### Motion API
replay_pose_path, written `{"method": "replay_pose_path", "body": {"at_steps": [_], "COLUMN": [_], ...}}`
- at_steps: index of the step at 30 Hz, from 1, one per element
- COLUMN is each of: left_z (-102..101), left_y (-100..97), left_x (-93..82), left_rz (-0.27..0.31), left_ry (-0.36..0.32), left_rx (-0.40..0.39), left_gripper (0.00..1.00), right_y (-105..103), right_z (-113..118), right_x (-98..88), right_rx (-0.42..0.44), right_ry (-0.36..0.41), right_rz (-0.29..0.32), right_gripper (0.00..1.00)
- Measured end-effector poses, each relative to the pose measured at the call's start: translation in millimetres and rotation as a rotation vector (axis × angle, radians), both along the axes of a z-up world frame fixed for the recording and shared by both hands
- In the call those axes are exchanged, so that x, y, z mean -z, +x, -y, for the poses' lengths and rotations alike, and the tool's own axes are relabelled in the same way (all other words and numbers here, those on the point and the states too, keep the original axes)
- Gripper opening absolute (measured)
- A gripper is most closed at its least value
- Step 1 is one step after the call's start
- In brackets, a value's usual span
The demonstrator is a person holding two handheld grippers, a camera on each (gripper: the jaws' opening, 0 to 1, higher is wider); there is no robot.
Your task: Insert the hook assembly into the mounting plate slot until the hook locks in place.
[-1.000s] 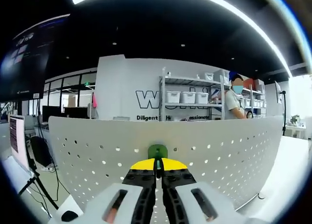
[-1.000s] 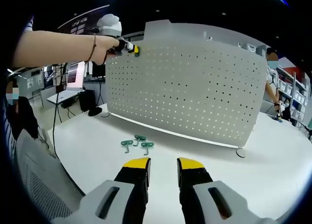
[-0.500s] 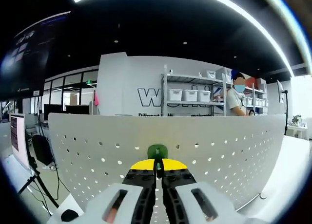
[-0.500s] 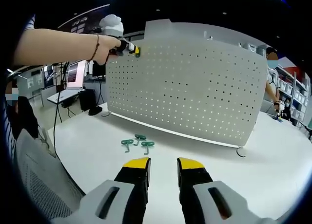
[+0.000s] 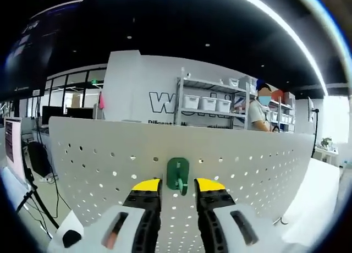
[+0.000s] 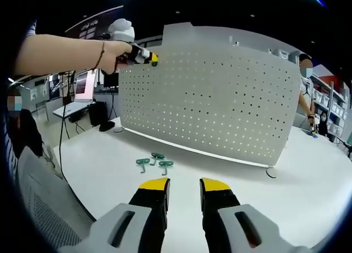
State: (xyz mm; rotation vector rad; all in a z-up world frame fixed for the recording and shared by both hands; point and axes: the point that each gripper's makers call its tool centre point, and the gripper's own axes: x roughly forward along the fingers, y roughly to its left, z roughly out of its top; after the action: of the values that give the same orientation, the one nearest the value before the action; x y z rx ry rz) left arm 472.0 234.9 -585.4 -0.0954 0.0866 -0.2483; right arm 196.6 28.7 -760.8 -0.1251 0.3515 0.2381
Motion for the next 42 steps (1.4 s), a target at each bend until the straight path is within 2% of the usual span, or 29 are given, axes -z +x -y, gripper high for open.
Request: {"method": "replay_pose_path", "body": {"at_steps": [3,6,9,12,13,14,16,20,27,31,38,42], "left_z": [2,-2,-2,0,7,8,5,5,8,15,14,8], "left_y": [-8.3,-18.3,-30.1,-43.3,-50.0,-54.0,-61.8,-78.8,-111.1,-131.2,-162.5,-177.4], "left_x": [-5.3,-8.9,-8.5,-10.2,-15.4,-15.7,-8.6,-4.3,13.4,30.4,62.2,83.0], "left_rz": [0.014,0.007,-0.007,0.004,0.037,0.039,0.009,-0.006,-0.036,-0.048,-0.101,-0.137], "left_ry": [0.044,0.04,0.067,0.097,0.079,0.064,0.103,0.097,0.115,0.093,0.089,0.125], "left_rx": [0.046,0.069,0.109,0.153,0.205,0.215,0.219,0.247,0.303,0.37,0.405,0.419], "left_gripper": [0.45,0.53,0.55,0.56,0.57,0.59,0.62,0.65,0.64,0.65,0.63,0.6], "right_y": [0,0,0,0,0,0,0,0,0,0,-1,-2], "right_z": [-1,-1,-2,-2,-2,-2,-3,-1,-2,-2,0,-2], "right_x": [-0.1,-0.3,-0.1,-0.2,0.2,0.3,0.5,-2.9,-3.0,-3.9,-1.9,-1.1], "right_rx": [-0.003,-0.005,-0.006,-0.008,-0.01,-0.01,-0.013,-0.005,-0.006,-0.007,0.0,-0.013], "right_ry": [-0.001,-0.002,-0.003,-0.004,-0.004,-0.005,-0.005,-0.001,0.0,-0.002,0.008,0.001], "right_rz": [-0.001,0.001,0.0,-0.001,-0.001,-0.001,-0.002,0.012,0.012,0.016,0.004,0.002], "right_gripper": [0.2,0.2,0.2,0.2,0.2,0.2,0.2,0.2,0.2,0.2,0.2,0.2]}}
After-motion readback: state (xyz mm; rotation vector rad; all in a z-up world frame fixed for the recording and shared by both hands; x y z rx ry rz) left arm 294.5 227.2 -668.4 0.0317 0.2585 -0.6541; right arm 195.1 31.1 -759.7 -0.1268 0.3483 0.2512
